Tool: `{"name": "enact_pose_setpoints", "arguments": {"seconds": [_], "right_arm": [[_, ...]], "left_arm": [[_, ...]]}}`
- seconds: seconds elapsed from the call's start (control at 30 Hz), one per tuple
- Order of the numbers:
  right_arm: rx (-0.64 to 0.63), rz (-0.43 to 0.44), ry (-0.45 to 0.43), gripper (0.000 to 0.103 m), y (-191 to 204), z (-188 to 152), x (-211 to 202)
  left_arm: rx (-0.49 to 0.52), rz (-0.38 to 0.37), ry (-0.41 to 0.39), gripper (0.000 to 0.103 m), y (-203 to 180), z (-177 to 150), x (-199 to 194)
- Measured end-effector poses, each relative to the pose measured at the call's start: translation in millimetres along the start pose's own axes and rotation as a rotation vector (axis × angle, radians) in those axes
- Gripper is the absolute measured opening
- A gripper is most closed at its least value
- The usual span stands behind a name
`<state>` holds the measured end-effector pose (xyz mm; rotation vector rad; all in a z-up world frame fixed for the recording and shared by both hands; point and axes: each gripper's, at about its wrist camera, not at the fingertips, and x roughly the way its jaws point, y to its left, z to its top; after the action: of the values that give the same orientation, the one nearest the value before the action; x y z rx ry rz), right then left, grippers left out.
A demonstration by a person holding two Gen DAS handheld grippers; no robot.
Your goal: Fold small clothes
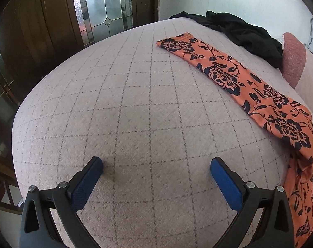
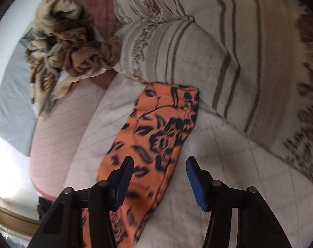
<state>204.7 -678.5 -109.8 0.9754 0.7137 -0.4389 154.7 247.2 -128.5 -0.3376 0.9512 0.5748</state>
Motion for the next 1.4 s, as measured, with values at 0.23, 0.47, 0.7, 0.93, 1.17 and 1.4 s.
{"name": "enact_pose_setpoints", "arguments": {"seconds": [0.23, 0.47, 0.7, 0.93, 1.17, 1.4], "right_arm": [[-0.009, -0.045, -0.036, 0.018, 8, 15, 27], [-0.212, -0.056, -0.131, 0.005, 74, 13, -8], [-0.566, 0.241, -0.268, 0.005, 247, -50, -132], [-0.774, 0.507, -0.162, 0.005, 367, -227, -158], [-0.785, 0.363, 0.292, 0.019, 359, -407, 1], [-0.777, 0.368, 0.409, 0.084, 307, -420, 16]], "left_arm": [[-0.002, 0.006, -0.019, 0.103, 0, 0, 3], [-0.006, 0.007, -0.020, 0.103, 0, 1, 2], [0.012, -0.014, -0.001, 0.103, 2, 0, -1], [0.022, -0.046, 0.013, 0.103, 5, 0, -2], [0.032, -0.054, 0.015, 0.103, 4, 0, -3], [-0.001, -0.054, 0.016, 0.103, 6, 1, -4]]}}
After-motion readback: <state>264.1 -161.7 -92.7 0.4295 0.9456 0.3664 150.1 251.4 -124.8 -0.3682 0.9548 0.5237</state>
